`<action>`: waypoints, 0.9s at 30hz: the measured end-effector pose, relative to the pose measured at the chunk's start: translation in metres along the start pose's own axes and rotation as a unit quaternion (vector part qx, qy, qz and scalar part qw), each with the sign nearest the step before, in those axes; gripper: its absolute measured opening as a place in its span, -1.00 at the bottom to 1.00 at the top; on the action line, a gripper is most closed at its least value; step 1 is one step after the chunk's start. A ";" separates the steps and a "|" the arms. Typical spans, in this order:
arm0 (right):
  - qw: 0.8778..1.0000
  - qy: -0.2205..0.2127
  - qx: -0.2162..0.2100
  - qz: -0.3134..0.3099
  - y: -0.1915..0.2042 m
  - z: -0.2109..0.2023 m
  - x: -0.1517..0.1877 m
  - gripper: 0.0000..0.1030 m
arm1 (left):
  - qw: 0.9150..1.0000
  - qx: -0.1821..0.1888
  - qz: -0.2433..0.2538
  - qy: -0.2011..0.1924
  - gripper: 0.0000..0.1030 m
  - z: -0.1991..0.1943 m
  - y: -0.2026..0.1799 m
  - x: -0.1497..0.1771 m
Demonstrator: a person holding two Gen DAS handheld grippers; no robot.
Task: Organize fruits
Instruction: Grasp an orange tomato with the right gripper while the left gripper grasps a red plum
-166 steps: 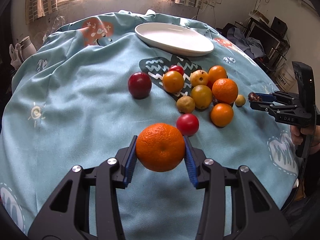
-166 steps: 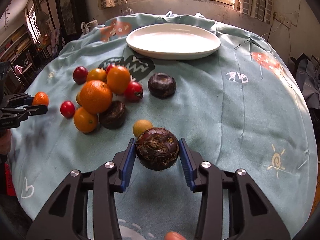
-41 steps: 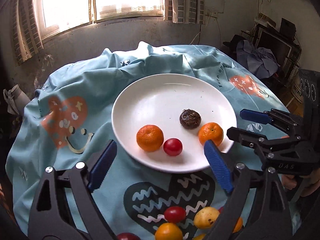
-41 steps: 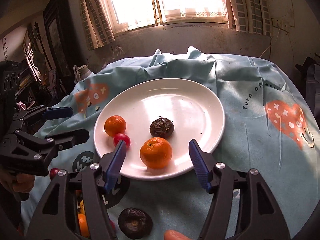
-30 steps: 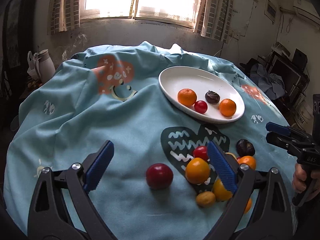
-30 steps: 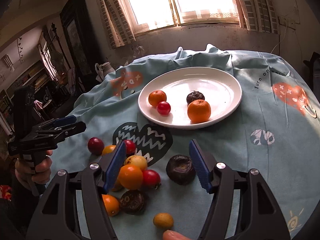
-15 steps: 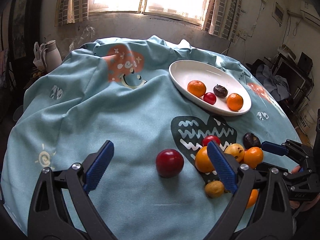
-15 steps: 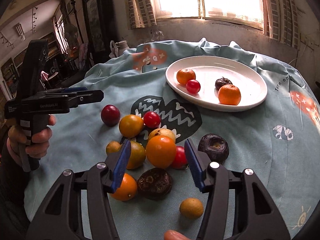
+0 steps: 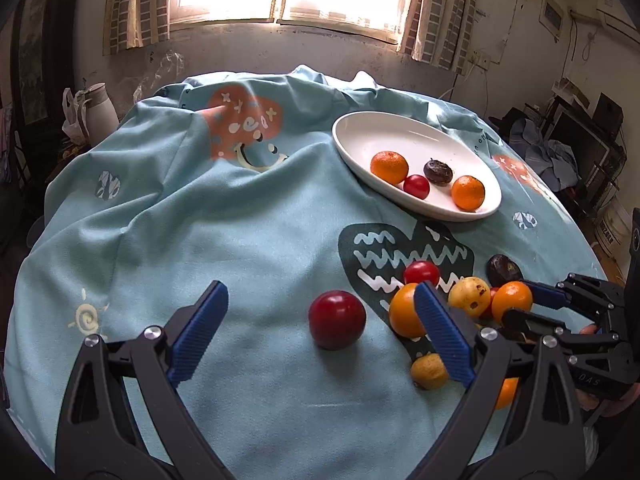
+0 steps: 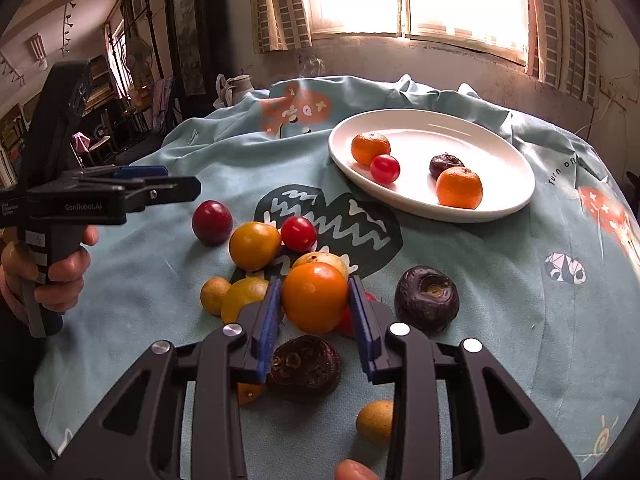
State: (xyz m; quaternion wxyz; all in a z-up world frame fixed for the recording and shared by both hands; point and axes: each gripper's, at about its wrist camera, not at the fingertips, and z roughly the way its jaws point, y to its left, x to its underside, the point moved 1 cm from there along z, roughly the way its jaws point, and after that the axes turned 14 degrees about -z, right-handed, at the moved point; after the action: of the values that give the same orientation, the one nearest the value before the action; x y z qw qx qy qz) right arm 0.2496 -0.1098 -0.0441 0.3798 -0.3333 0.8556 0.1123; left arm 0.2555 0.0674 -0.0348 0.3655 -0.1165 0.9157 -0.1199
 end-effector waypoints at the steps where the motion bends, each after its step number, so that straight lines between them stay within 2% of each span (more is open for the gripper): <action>1: 1.000 -0.007 0.002 0.007 -0.003 -0.004 -0.001 -0.33 | 1.000 0.002 0.010 0.006 0.83 0.003 -0.004 0.002; 2: 1.000 -0.014 0.005 0.016 -0.007 -0.007 -0.002 -0.33 | 1.000 0.000 0.021 0.010 0.79 0.005 -0.007 0.005; 7: 0.999 -0.018 0.007 0.051 -0.022 -0.012 0.000 -0.33 | 0.998 0.003 0.051 0.040 0.24 0.020 -0.017 0.015; 9: 0.998 -0.018 0.006 0.052 -0.022 -0.012 0.000 -0.33 | 0.997 -0.002 0.054 0.048 0.15 0.026 -0.017 0.017; 22: 0.998 -0.015 0.004 0.053 -0.023 -0.012 0.001 -0.33 | 0.996 -0.028 0.061 0.058 -0.12 0.041 -0.014 0.022; 27: 0.998 -0.015 0.006 0.053 -0.023 -0.011 0.001 -0.33 | 0.997 -0.026 0.053 0.059 -0.24 0.042 -0.011 0.021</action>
State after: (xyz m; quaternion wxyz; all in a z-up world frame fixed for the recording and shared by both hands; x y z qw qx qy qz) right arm 0.2579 -0.1326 -0.0353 0.3876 -0.2832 0.8672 0.1324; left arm 0.2718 0.0455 -0.0749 0.3136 -0.0702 0.9433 -0.0829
